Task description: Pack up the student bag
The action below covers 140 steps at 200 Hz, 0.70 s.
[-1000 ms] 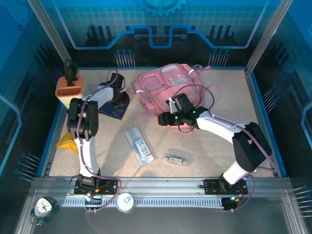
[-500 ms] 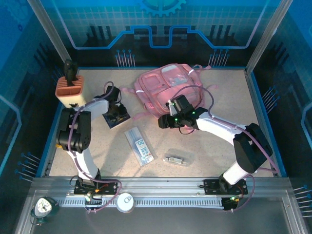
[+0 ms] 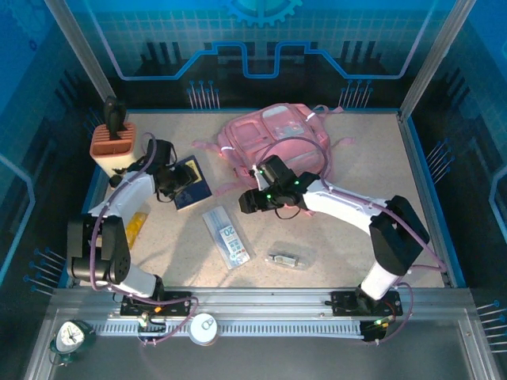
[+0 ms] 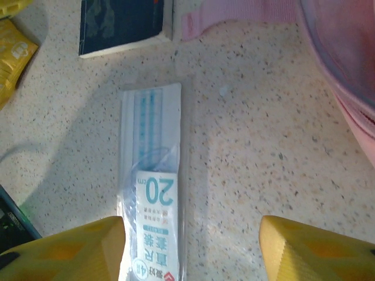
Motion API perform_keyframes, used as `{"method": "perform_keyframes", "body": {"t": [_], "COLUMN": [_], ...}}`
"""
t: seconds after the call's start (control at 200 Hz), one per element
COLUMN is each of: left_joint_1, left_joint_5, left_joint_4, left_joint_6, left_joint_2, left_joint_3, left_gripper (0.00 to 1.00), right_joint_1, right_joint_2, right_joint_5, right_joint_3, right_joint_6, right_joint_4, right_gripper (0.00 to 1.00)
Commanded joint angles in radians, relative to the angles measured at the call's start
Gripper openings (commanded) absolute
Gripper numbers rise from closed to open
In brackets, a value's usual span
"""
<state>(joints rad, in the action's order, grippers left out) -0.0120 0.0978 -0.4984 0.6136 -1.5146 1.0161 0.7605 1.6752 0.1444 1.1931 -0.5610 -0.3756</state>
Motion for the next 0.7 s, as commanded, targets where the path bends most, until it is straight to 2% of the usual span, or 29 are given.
{"method": "perform_keyframes", "body": {"t": [0.0, 0.13, 0.335, 0.515, 0.695], "left_joint_1": [0.012, 0.012, 0.012, -0.002, -0.036], "left_joint_5": [-0.047, -0.04, 0.042, 0.132, 0.187], "left_joint_4": [-0.037, -0.012, 0.022, 0.108, 0.118], "left_joint_6": [0.059, 0.062, 0.031, 0.014, 0.008], "left_joint_2": [-0.075, -0.188, -0.282, -0.239, -0.148], "left_joint_3": [0.053, 0.124, 0.156, 0.018, -0.088], "left_gripper": [0.58, 0.62, 0.58, 0.56, 0.54], "right_joint_1": [0.016, 0.017, 0.02, 0.021, 0.034], "right_joint_2": [0.03, 0.044, 0.035, 0.044, 0.068], "right_joint_5": [-0.013, -0.031, -0.049, -0.09, -0.081], "right_joint_3": [0.027, 0.04, 0.04, 0.072, 0.115], "right_joint_6": [-0.016, -0.025, -0.023, -0.019, -0.044], "right_joint_4": [-0.025, -0.021, -0.023, -0.079, -0.103], "right_gripper": [0.63, 0.64, 0.65, 0.66, 0.69]}}
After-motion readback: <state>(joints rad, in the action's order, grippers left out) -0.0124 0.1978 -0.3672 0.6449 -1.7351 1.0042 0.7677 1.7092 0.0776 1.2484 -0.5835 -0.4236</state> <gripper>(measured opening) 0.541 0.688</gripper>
